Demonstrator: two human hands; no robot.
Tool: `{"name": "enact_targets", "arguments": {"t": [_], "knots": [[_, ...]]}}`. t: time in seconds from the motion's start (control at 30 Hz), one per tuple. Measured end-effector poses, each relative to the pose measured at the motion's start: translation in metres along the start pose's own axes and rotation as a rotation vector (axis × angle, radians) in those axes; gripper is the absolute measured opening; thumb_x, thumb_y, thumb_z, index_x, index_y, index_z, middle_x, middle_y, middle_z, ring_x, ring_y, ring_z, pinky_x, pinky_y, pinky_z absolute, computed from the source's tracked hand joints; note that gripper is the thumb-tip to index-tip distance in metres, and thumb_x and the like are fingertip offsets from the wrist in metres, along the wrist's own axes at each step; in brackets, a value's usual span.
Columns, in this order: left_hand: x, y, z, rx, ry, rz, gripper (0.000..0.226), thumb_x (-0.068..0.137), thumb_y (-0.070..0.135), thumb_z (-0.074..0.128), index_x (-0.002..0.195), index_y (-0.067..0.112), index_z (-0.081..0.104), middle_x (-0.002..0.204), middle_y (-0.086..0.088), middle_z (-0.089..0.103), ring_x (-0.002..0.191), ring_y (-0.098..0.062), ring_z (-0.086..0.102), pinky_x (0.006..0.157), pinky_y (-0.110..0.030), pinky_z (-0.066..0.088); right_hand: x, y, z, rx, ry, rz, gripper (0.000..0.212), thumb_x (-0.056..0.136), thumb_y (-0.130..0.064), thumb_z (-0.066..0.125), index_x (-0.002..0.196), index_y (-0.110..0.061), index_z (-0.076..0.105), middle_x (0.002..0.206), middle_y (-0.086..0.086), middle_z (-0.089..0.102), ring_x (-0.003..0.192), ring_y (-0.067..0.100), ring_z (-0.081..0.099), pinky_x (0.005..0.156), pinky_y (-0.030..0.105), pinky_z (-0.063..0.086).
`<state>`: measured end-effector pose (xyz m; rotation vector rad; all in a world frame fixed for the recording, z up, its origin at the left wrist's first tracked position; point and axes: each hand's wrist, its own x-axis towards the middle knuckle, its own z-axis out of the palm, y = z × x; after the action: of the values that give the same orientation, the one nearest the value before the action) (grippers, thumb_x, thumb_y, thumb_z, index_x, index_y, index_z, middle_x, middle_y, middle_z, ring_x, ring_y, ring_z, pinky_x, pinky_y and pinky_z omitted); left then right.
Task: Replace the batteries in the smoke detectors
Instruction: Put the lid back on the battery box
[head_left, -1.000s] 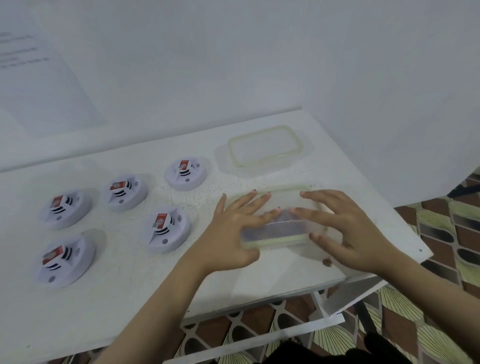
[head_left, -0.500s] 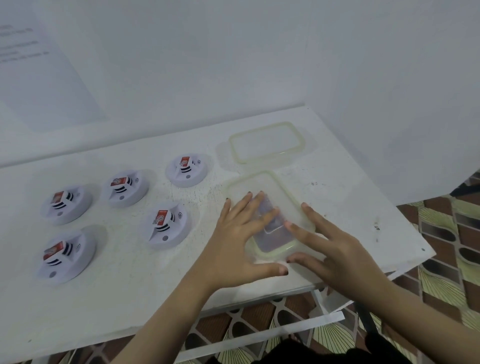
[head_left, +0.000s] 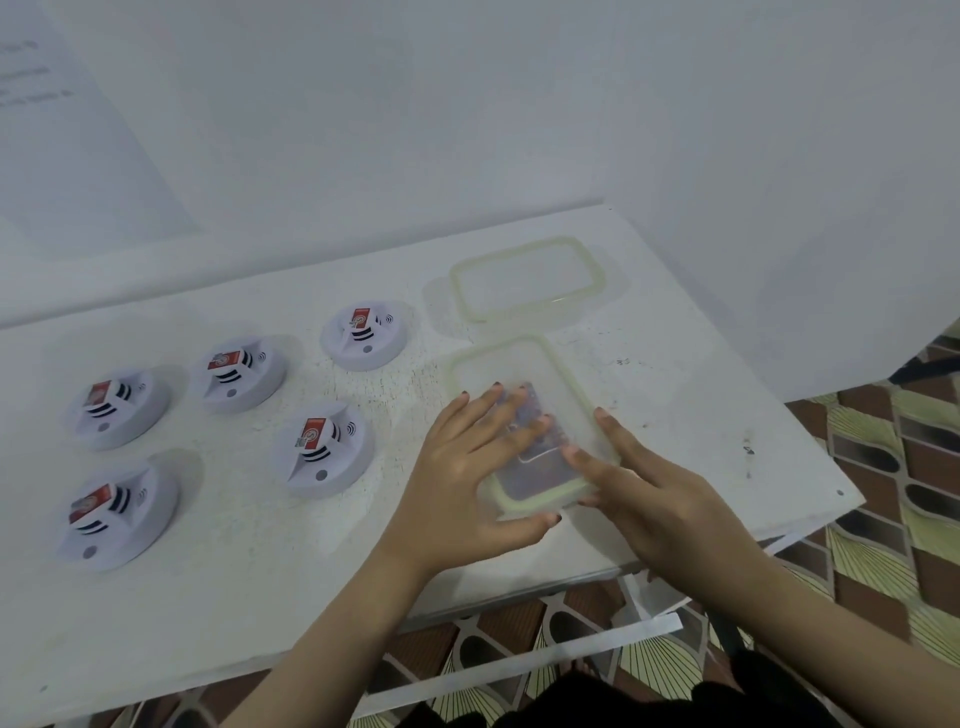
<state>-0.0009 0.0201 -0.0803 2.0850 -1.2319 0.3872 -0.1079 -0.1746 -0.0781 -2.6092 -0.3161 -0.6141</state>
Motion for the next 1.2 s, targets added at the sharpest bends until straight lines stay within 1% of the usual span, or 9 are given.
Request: {"name": "enact_targets", "arguments": {"t": [0.13,0.2,0.33,0.43,0.53,0.67,0.87,1.1,1.2], "knots": [[0.009,0.0,-0.013,-0.199,0.057,-0.22,0.047,0.097,0.056,0.04,0.13,0.027,0.057,0.146,0.002,0.048,0.142,-0.009,0.033,0.116,-0.021,0.016,0.002,0.009,-0.006,0.067,-0.042,0.008,0.042,0.092,-0.027,0.051,0.134,-0.029,0.048,0.148,0.015,0.038,0.097,0.028,0.066,0.069,0.036,0.057],[0.018,-0.004,-0.019,-0.184,0.11,-0.432,0.034,0.096,0.048,0.048,0.126,0.037,0.057,0.151,0.002,0.042,0.142,-0.007,0.028,0.112,-0.016,0.015,0.005,0.016,-0.013,0.089,-0.085,0.019,0.044,0.091,-0.025,0.054,0.133,-0.032,0.049,0.15,0.011,0.035,0.107,0.023,0.064,0.073,0.03,0.057],[0.032,-0.018,-0.036,-0.518,0.025,-0.77,0.029,0.088,0.026,0.063,0.111,0.044,0.065,0.125,0.006,0.066,0.114,-0.015,0.06,0.102,-0.037,0.047,0.014,0.018,-0.029,0.232,-0.107,0.212,0.058,0.093,-0.008,0.05,0.125,-0.056,0.048,0.136,-0.001,0.054,0.103,0.021,0.066,0.069,0.02,0.052],[0.038,-0.024,-0.044,-0.526,-0.028,-0.778,0.035,0.088,0.006,0.063,0.105,0.037,0.067,0.107,0.003,0.069,0.084,-0.015,0.06,0.08,-0.03,0.056,0.02,0.004,-0.041,0.519,-0.15,0.452,0.043,0.094,-0.023,0.053,0.113,-0.062,0.055,0.082,0.001,0.072,0.068,0.017,0.068,0.074,0.028,0.057],[0.042,-0.026,-0.045,-0.583,-0.099,-0.788,0.033,0.084,0.012,0.065,0.103,0.038,0.067,0.113,0.001,0.067,0.089,-0.019,0.06,0.082,-0.026,0.053,0.027,-0.009,-0.045,0.573,-0.179,0.56,0.033,0.078,-0.05,0.06,0.108,-0.062,0.054,0.075,-0.003,0.074,0.069,0.015,0.071,0.068,0.034,0.059],[0.048,-0.021,-0.042,-0.606,-0.099,-0.823,0.032,0.082,0.028,0.064,0.108,0.046,0.066,0.119,0.003,0.067,0.107,-0.033,0.061,0.103,-0.044,0.047,0.035,-0.009,-0.041,0.478,-0.145,0.568,0.037,0.085,-0.034,0.063,0.109,-0.059,0.051,0.064,-0.002,0.07,0.064,0.014,0.07,0.06,0.031,0.059],[0.053,-0.025,-0.046,-0.638,-0.099,-0.881,0.024,0.093,0.012,0.06,0.104,0.033,0.068,0.093,-0.012,0.071,0.084,-0.024,0.065,0.075,-0.032,0.055,0.046,0.021,-0.046,0.406,-0.071,0.63,0.034,0.093,-0.022,0.054,0.114,-0.048,0.059,0.052,-0.004,0.052,0.056,0.017,0.054,0.053,0.009,0.037],[0.043,-0.017,-0.046,-0.93,-0.188,-0.978,0.027,0.089,0.004,0.064,0.107,0.023,0.066,0.09,-0.01,0.063,0.078,-0.021,0.061,0.074,-0.026,0.055,0.071,0.053,-0.051,0.448,-0.101,0.625,0.04,0.095,-0.012,0.045,0.11,-0.044,0.065,0.083,0.018,0.067,0.055,0.013,0.043,0.055,0.012,0.035],[0.039,-0.013,-0.042,-0.996,-0.182,-0.996,0.028,0.076,0.016,0.066,0.101,0.028,0.068,0.092,-0.01,0.061,0.082,-0.024,0.062,0.081,-0.028,0.055,0.078,0.06,-0.05,0.459,-0.1,0.62,0.045,0.095,-0.01,0.044,0.102,-0.05,0.064,0.106,0.016,0.068,0.096,0.036,0.062,0.085,0.034,0.05]]}}
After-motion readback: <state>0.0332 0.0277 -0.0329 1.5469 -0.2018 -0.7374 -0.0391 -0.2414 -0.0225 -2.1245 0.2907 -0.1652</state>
